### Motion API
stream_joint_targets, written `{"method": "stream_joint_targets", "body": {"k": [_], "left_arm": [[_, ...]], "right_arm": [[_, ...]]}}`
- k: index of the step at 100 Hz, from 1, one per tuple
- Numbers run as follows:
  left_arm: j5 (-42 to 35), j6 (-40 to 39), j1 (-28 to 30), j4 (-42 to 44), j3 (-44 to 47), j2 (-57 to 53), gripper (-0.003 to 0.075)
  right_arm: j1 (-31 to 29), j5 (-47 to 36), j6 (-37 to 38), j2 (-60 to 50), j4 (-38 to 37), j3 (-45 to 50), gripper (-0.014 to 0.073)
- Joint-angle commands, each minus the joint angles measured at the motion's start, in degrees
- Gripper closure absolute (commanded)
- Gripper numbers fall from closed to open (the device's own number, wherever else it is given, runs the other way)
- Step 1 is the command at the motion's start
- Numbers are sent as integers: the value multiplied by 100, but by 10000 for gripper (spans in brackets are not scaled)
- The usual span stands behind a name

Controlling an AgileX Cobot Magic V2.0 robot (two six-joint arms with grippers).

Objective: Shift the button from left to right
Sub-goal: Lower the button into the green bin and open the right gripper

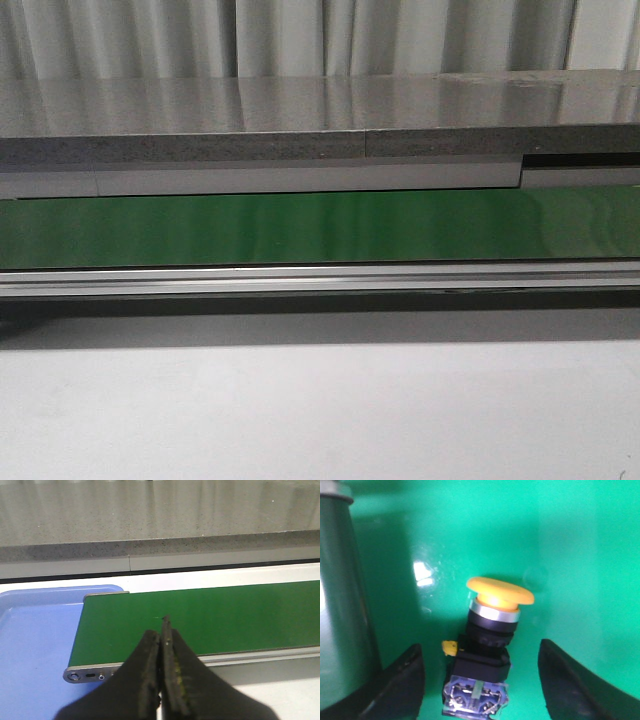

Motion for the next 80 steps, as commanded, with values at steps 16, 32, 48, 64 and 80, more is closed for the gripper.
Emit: {"method": "stream_joint_targets", "body": {"k": [16, 32, 48, 64, 80], "left_arm": [[-485, 13, -48, -91, -157, 44, 741], [-485, 13, -48, -91, -157, 44, 741], [-485, 13, -48, -91, -157, 44, 741], [-485, 13, -48, -91, -157, 44, 741], [-485, 13, -48, -91, -157, 44, 741]], "right_arm": [[-25, -323, 98, -735, 155, -198, 92], [106, -523, 91, -1163, 1035, -198, 92], [475, -819, -119, -1682, 1410, -192, 92], [1025, -1271, -119, -2366, 1410, 81, 94], [1625, -2120, -119, -3237, 1490, 809, 94]]}}
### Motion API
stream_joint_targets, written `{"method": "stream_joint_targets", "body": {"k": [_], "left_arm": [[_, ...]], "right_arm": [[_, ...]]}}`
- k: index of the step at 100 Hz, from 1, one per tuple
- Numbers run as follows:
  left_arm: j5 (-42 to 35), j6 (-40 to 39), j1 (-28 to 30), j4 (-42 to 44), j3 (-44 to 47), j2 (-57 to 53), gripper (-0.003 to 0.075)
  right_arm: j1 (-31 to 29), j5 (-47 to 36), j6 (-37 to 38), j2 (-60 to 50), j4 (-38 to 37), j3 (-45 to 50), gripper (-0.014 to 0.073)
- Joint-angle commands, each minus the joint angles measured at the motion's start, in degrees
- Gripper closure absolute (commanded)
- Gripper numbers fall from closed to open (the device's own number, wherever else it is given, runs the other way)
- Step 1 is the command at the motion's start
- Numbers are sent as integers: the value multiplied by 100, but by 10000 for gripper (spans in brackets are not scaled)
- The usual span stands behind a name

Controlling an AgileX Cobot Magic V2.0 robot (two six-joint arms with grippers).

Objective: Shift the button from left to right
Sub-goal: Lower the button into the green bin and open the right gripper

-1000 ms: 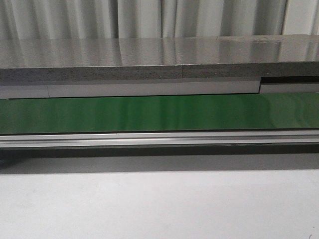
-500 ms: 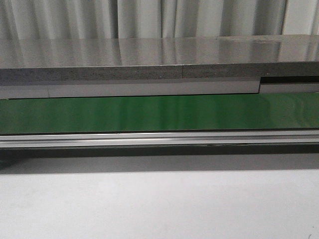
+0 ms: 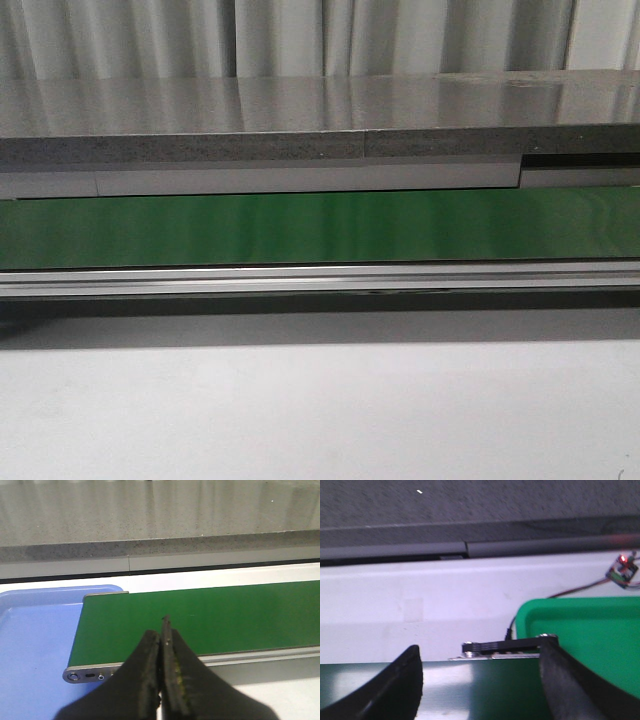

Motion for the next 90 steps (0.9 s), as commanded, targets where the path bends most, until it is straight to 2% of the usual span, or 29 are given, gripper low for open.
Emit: {"method": "stream_joint_targets", "body": {"k": [1, 25, 51, 68, 90], "left_arm": [[-485, 13, -48, -91, -157, 44, 741], [-485, 13, -48, -91, -157, 44, 741], [-485, 13, -48, -91, -157, 44, 741], [-485, 13, -48, -91, -157, 44, 741], [-485, 13, -48, -91, -157, 44, 741]], "right_arm": [[292, -849, -65, -724, 101, 312, 94], [1026, -2213, -65, -2202, 101, 2011, 94], [1150, -3358, -65, -3910, 101, 4039, 94], [1150, -3462, 11, -5065, 107, 5054, 94], [1150, -3450, 133, -6218, 214, 5496, 101]]}}
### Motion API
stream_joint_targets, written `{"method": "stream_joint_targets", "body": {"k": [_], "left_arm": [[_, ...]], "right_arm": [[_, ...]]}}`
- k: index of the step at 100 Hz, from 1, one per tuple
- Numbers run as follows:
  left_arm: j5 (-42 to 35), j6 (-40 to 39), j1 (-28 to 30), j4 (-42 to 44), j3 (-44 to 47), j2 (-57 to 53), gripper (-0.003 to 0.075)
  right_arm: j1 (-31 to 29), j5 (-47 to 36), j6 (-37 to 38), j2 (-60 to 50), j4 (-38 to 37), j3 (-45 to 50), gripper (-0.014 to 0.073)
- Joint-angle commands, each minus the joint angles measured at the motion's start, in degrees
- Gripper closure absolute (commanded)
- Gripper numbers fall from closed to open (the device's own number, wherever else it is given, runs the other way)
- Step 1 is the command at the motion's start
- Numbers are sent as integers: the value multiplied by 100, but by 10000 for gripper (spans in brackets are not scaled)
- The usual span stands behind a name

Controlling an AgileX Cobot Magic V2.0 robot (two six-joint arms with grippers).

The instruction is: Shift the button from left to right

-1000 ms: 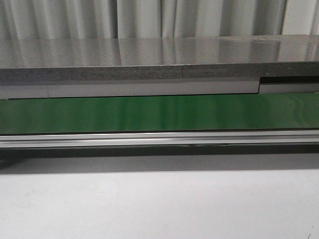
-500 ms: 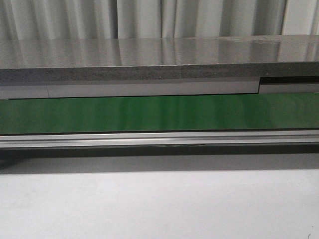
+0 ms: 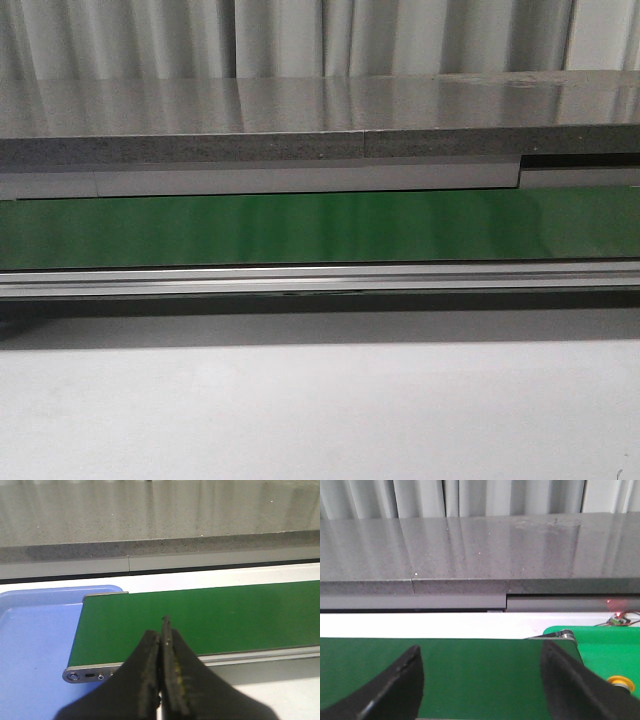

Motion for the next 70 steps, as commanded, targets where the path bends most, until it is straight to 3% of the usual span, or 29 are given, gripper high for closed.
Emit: {"method": "stream_joint_targets", "body": {"k": [1, 18, 54, 70], "left_arm": [[-485, 13, -48, -91, -157, 44, 741], [-485, 13, -48, -91, -157, 44, 741], [-485, 13, -48, -91, -157, 44, 741], [-485, 13, -48, -91, -157, 44, 741]], "right_arm": [[-5, -458, 21, -357, 48, -55, 102], [-5, -318, 21, -468, 48, -54, 204], [-5, -323, 21, -468, 48, -54, 666], [-5, -323, 21, -468, 48, -54, 660]]}}
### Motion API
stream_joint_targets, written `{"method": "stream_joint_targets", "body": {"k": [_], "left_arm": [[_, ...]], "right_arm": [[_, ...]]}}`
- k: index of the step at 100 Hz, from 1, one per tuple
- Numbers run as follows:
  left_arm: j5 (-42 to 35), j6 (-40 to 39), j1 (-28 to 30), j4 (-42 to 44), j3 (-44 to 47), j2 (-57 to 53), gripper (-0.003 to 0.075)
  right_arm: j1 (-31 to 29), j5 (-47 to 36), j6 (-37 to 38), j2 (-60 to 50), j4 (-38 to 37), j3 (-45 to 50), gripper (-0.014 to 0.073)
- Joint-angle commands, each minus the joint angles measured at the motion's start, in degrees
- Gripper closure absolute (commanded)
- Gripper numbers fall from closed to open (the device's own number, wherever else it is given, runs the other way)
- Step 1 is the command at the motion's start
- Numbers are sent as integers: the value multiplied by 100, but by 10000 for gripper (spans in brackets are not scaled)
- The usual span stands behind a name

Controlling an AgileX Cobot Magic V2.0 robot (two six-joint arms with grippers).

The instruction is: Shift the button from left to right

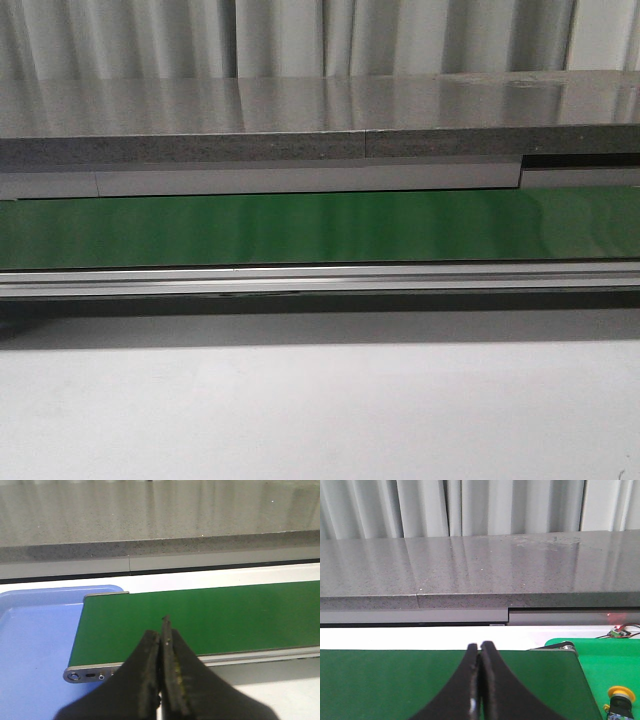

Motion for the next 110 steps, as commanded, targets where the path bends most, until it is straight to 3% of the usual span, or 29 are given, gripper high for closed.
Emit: {"method": "stream_joint_targets", "body": {"k": [1, 77, 110], "left_arm": [[-485, 13, -48, -91, -157, 44, 741], [-485, 13, -48, -91, -157, 44, 741], [-485, 13, -48, -91, -157, 44, 741]], "right_arm": [[-5, -386, 9, 19, 24, -154, 660], [2, -380, 9, -13, -32, -120, 660], [46, -369, 1261, -1211, -1424, 729, 660]]}}
